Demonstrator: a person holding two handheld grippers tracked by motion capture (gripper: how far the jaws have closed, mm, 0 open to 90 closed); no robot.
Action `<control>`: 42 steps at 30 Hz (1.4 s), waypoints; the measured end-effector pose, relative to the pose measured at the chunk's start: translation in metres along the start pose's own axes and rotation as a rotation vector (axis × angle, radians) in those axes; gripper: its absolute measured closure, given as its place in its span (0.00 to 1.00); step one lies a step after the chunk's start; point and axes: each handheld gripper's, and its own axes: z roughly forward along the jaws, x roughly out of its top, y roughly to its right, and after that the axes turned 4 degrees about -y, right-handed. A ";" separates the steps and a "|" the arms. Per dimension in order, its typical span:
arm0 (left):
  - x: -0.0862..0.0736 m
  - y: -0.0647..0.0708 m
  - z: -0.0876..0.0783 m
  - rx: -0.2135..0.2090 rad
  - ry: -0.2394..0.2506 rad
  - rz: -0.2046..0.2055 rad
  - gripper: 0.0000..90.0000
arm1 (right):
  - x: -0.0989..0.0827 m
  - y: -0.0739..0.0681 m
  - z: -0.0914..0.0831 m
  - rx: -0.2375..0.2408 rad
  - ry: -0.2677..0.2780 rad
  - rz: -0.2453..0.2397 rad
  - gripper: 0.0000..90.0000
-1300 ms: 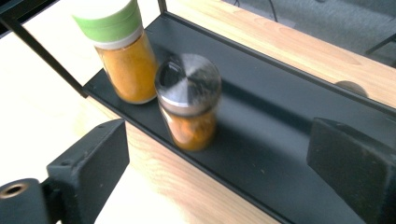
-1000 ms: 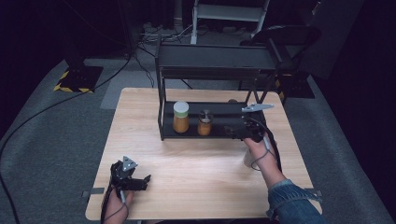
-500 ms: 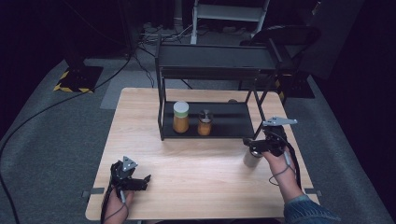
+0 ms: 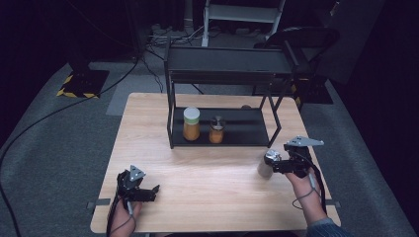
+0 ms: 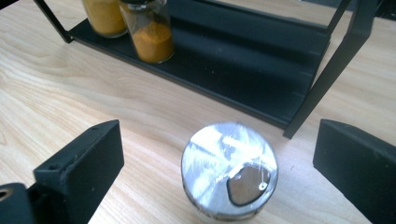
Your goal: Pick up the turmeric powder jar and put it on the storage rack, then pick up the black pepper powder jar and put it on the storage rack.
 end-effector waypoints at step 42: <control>0.000 0.000 0.000 0.000 0.000 0.000 0.01 | -0.032 -0.003 0.053 -0.043 -0.100 -0.020 0.31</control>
